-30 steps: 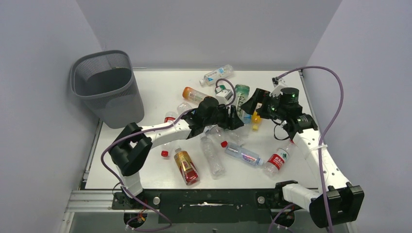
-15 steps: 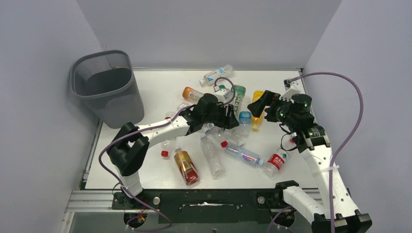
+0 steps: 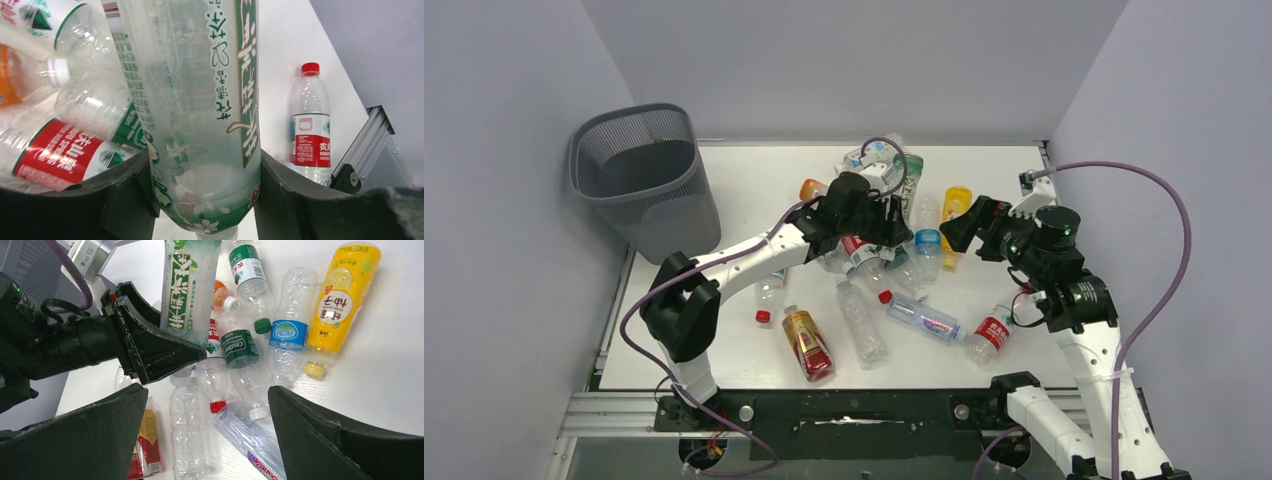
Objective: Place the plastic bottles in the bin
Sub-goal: Place the plastic bottle in the trash bin.
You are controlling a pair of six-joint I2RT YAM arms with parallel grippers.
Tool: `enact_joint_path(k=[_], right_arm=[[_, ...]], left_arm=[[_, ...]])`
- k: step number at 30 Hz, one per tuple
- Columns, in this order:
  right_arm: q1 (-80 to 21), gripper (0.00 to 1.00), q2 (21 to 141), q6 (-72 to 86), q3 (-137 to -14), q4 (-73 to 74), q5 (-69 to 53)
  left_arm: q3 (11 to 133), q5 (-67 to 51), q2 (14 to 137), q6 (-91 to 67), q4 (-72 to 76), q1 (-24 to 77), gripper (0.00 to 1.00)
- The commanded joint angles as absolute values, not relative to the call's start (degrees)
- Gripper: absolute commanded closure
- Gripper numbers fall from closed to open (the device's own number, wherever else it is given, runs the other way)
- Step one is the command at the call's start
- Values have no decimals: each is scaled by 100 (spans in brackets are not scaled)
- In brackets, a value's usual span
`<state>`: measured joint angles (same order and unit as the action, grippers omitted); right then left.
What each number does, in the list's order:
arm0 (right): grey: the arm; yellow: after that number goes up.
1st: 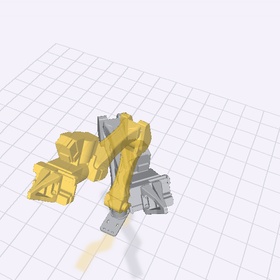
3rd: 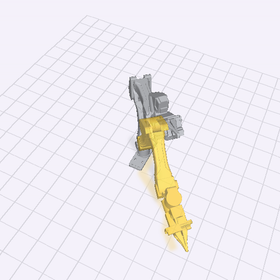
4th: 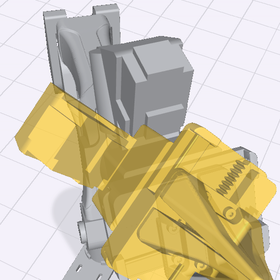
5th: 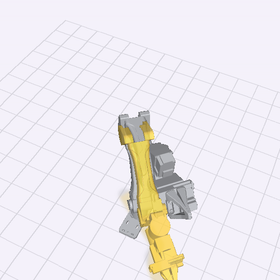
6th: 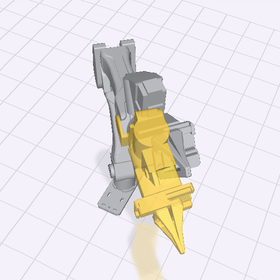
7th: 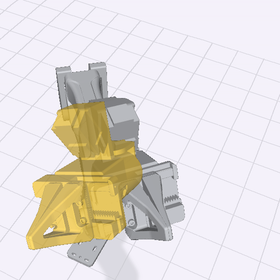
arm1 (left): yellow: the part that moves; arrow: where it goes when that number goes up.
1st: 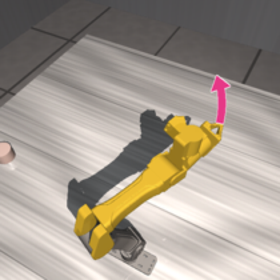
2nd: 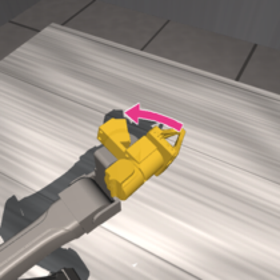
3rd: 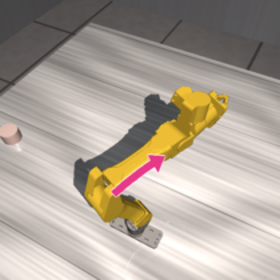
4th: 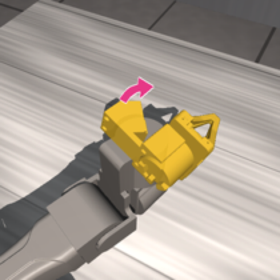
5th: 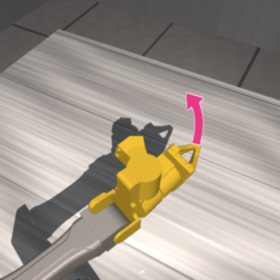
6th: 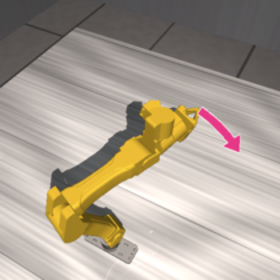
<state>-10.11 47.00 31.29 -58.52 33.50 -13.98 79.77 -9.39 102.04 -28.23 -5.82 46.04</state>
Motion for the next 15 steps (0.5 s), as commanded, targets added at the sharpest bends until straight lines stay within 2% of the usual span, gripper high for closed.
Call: enact_joint_path(k=[1,8,15], right_arm=[[-976,4,4491,3015,-6088,3387,-1365],[-975,3,4474,2981,-5930,3314,-1511],[-974,3,4483,2979,-5684,3210,-1652]], left_arm=[[8476,-714,9678,-2590,-904,4384,70],[9055,-370,9211,-2345,-1650,3884,70],[9049,-244,8493,-2254,-1933,2655,70]])
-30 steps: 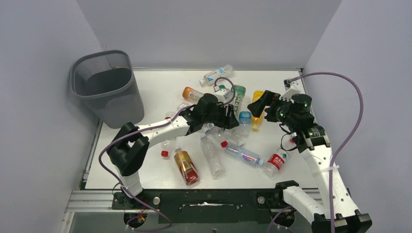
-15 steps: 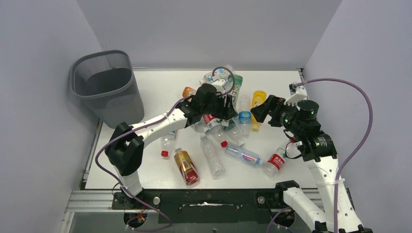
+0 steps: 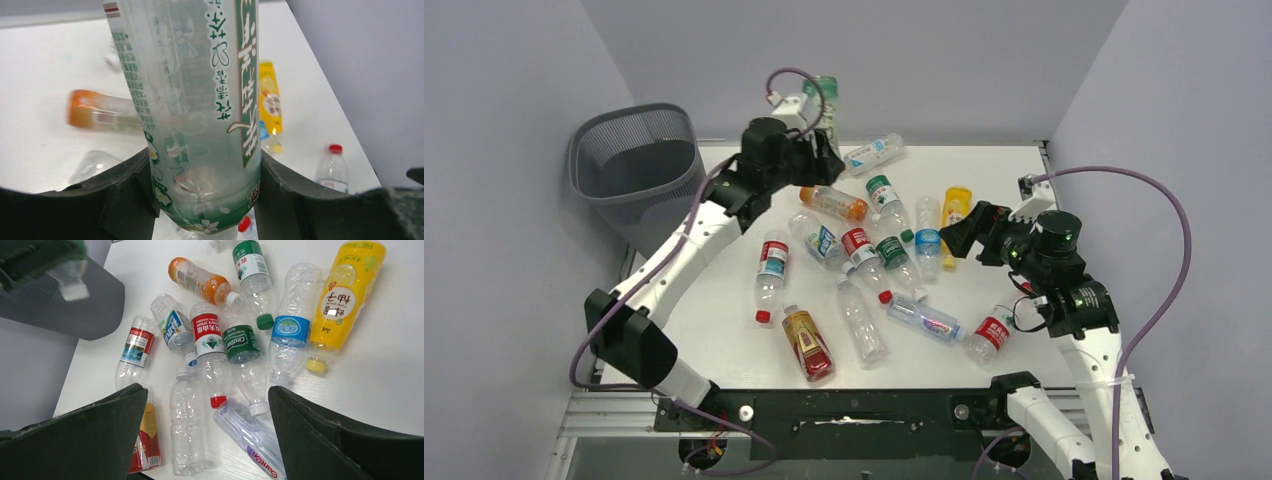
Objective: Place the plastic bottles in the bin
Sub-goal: Place the plastic bottle in the trash bin.
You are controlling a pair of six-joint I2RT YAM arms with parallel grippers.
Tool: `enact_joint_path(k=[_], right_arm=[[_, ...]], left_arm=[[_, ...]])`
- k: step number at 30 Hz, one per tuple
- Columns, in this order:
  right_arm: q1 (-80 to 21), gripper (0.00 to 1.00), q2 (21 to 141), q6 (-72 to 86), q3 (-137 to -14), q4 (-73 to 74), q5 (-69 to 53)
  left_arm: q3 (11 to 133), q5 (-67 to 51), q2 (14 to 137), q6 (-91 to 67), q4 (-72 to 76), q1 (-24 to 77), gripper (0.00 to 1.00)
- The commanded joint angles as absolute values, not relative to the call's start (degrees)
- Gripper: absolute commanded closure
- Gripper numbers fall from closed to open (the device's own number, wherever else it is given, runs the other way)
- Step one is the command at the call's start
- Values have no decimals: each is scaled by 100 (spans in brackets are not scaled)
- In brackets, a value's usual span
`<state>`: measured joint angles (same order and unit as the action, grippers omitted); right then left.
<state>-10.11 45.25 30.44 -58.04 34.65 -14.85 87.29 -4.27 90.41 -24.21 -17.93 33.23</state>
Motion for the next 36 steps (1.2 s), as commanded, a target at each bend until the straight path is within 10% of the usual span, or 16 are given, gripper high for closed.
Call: enact_joint_path(k=[1,25,31,36], right_arm=[[-971,3,4478,2991,-5652,3197,-1670],[-984,3,4467,3015,-5012,3107,-1906],[-980,3,4546,3015,-4944,3058,-1936],[-977,3,4565,3031,-4858,3002,-1917]], left_arm=[[9064,-262,8388,-2251,-1952,2416,70],[8761,1026,7836,-2065,-1710,-1001,68],[8793,1347,8147,-1958,-1947,-1046,25],[8729,1406,8031,-1929,-1923,-1063,18]])
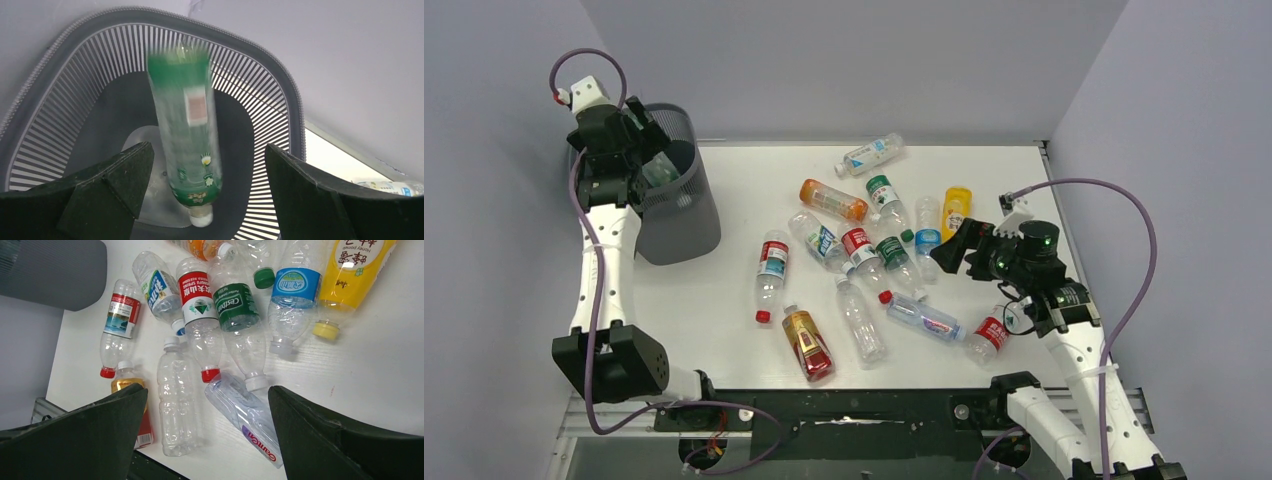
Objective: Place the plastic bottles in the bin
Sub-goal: Place the plastic bottle in the trash bin.
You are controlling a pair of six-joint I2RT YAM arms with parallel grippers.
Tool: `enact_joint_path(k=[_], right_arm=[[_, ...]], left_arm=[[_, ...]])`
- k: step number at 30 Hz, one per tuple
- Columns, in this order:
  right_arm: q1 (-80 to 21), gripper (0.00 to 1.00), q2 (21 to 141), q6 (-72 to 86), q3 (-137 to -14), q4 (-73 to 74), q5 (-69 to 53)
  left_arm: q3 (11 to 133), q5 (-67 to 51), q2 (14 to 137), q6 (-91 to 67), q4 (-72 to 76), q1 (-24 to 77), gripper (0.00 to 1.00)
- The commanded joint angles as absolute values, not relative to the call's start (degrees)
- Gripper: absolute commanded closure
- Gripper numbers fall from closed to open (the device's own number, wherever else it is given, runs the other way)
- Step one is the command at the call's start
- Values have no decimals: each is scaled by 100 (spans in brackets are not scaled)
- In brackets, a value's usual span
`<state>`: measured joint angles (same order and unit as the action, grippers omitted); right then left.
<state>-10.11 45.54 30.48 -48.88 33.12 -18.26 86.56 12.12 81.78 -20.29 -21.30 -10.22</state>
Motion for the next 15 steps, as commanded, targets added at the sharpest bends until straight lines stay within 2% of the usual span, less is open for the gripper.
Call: enact_joint_path(k=[1,5,9,15], right_arm=[[-983,3,4581,3039,-4850,2990,-1928],[-987,3,4636,3033,-4809,2953,-1907],[-983,3,4749,2999,-4783,2912,-1807],[-980,3,4893,2999,-4744,2922,-1649]], left_arm=[[8734,1403,8011,-1919,-1923,-1062,18],[8833,1291,7918,-1912,-2019,-1062,17],[9236,652,7948,-2007,-2420,-1040,16],[10229,307,8198,-1884,-3283,-53,16]])
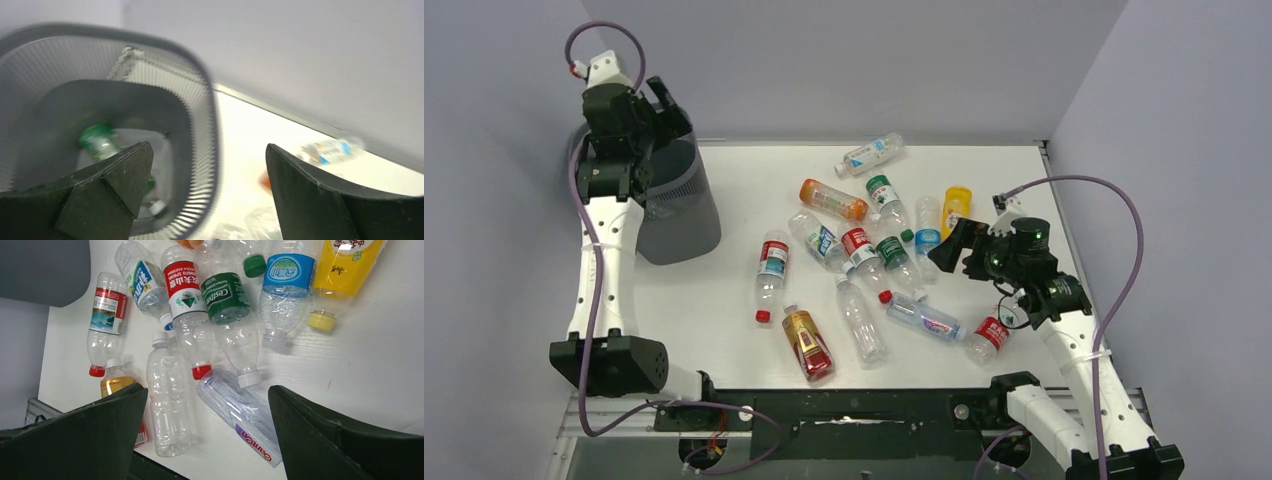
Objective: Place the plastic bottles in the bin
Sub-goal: Place the plastic bottle in the trash bin.
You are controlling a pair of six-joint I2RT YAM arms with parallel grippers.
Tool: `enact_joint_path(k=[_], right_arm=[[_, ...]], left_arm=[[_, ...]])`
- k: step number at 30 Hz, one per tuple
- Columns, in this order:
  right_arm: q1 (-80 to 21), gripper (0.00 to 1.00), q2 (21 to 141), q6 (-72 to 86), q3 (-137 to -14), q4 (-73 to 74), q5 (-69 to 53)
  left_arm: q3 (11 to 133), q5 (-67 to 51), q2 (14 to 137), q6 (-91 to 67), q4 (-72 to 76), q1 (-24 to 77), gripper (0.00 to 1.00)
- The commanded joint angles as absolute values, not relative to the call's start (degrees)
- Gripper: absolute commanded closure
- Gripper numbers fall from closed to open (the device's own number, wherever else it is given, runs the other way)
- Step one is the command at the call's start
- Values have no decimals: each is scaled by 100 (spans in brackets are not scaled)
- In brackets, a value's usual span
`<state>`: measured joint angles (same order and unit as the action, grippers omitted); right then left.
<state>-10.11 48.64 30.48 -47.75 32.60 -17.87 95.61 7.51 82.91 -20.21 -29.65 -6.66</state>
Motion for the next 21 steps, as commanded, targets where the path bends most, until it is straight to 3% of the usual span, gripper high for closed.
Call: enact_joint_path(k=[1,12,21], right_arm=[[-982,3,4895,2993,-4745,2969,-1562],[-903,2,5366,3154,-4797,3445,219],[-66,6,6914,2917,-5259,2422,-153]], left_arm=[[10246,253,8167,-1888,-3302,100,16],[9204,-411,8279,-2080,-2863,1607,16],[7989,-674,8274,-2191,-2332,2280,15]])
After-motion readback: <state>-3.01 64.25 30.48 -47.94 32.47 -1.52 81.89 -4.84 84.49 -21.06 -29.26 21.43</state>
